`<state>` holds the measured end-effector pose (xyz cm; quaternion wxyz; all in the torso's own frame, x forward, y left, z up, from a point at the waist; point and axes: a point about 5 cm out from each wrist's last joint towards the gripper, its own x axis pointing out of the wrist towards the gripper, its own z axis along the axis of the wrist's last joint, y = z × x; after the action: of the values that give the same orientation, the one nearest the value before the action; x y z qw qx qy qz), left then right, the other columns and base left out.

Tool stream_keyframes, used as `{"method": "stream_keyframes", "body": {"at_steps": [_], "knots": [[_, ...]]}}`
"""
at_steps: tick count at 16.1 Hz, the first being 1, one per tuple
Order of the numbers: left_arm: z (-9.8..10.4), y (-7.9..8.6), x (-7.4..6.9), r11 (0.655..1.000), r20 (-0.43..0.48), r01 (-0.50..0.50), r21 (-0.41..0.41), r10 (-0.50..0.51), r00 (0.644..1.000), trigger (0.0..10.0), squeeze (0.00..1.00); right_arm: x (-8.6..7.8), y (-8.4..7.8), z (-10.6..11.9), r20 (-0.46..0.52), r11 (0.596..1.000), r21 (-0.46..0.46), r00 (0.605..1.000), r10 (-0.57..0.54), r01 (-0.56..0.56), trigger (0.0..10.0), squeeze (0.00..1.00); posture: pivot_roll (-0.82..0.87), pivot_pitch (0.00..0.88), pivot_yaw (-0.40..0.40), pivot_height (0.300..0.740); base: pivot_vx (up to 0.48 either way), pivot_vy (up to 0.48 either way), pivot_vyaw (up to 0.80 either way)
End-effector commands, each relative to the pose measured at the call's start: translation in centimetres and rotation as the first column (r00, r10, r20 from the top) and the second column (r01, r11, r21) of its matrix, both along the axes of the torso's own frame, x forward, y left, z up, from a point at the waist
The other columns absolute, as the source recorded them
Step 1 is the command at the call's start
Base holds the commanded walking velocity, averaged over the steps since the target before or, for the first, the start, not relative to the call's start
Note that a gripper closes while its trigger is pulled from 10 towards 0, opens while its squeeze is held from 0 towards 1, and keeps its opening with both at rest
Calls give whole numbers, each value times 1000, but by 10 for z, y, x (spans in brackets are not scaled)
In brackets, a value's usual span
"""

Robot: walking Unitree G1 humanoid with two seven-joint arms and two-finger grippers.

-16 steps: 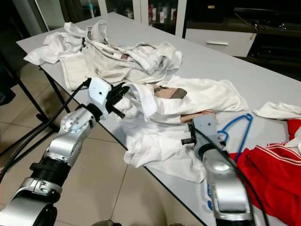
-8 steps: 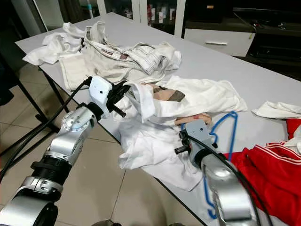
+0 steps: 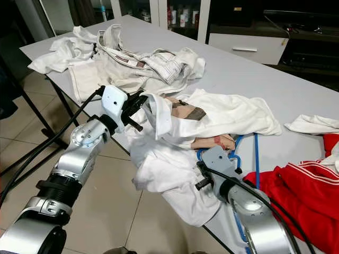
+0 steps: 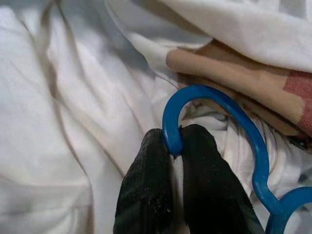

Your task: Hang hanger

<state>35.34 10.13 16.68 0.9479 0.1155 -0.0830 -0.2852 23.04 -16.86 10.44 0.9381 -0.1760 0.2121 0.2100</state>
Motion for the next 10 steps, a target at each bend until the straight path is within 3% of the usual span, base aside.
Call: {"method": "stream_keyframes", "body": {"at_steps": [1, 2, 3, 4, 5, 10], "knots": [[4, 1, 2, 1000, 17, -3, 2, 3, 1000, 10000, 0, 1, 0, -5, -24, 1000, -30, 1000, 5, -6, 10000, 471, -42, 18, 69, 723, 0, 0, 0], [5, 2, 2, 1000, 19, -5, 1, 5, 1000, 10000, 0, 2, 1, -6, -24, 999, -34, 1000, 5, -5, 10000, 996, -39, 16, 67, 723, 0, 0, 0], [5, 2, 2, 1000, 19, -6, 1, 6, 1000, 10000, 0, 2, 1, -6, -23, 999, -35, 1000, 5, -5, 10000, 910, -39, 16, 67, 723, 0, 0, 0], [5, 2, 3, 1000, 21, -9, 0, 9, 1000, 10000, 0, 5, 2, -5, -11, 999, -39, 1000, -14, 13, 10000, 302, -37, 10, 65, 723, 0, 0, 0], [5, 3, 3, 1000, 22, -10, 0, 10, 1000, 10000, 0, 8, -2, -5, -14, 997, -43, 998, -63, 63, 10000, 0, -37, 9, 65, 723, 0, 0, 0], [6, 1, 3, 1000, 23, -5, 0, 5, 1000, 10000, 0, 13, 2, 8, 23, 994, 48, 995, -97, 96, 10000, 0, -47, 10, 72, 723, 0, 0, 0]]}}
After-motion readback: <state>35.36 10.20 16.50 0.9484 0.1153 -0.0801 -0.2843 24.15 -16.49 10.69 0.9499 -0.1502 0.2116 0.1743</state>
